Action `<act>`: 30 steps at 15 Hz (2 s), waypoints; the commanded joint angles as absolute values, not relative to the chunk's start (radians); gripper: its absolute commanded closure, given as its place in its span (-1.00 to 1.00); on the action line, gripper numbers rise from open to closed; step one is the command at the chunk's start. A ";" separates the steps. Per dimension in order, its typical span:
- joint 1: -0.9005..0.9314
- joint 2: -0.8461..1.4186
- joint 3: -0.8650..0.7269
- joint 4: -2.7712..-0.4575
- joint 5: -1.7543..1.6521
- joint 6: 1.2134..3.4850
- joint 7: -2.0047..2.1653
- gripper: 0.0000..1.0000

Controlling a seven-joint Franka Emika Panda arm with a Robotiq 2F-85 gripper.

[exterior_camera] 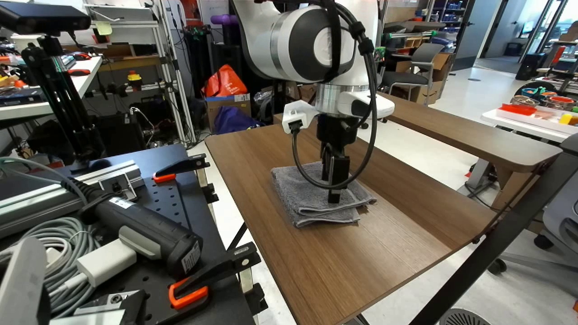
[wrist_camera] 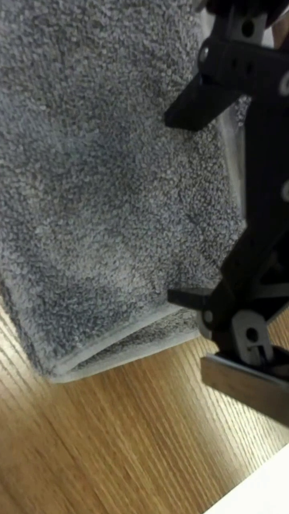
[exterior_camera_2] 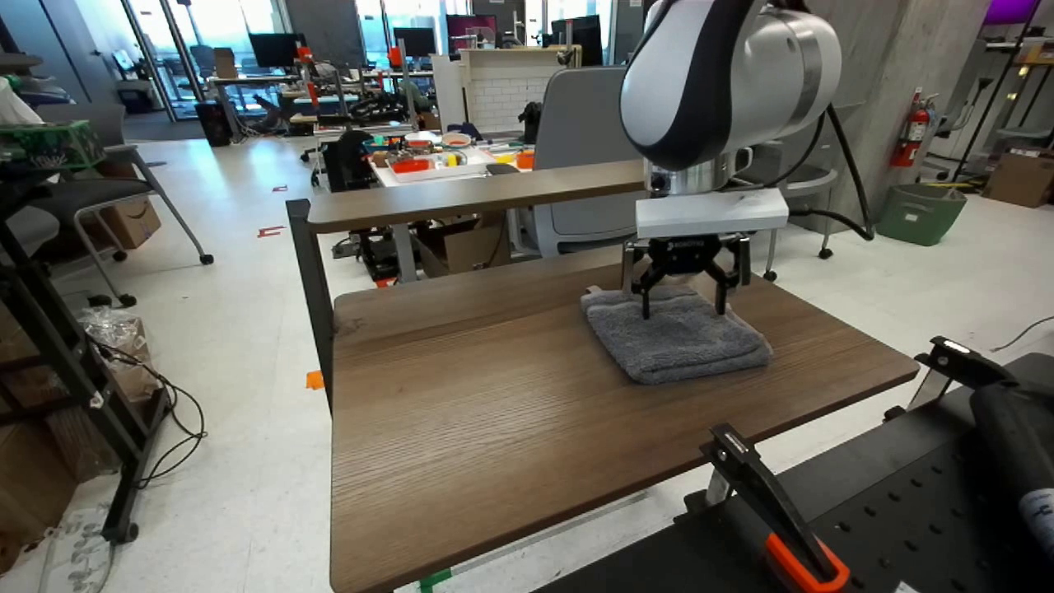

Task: Move the towel to the left

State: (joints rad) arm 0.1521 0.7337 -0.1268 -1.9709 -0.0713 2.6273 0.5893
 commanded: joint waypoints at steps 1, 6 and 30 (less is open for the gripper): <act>0.186 0.796 -0.152 -1.906 -0.054 2.656 0.586 -1.00; 0.188 0.844 -0.122 -1.834 -0.043 2.641 0.552 -1.00; 0.343 1.042 -0.005 -1.492 -0.050 2.402 0.461 -1.00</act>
State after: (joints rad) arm 0.3333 0.9843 -0.0177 -1.5578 -0.0693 2.4405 0.4918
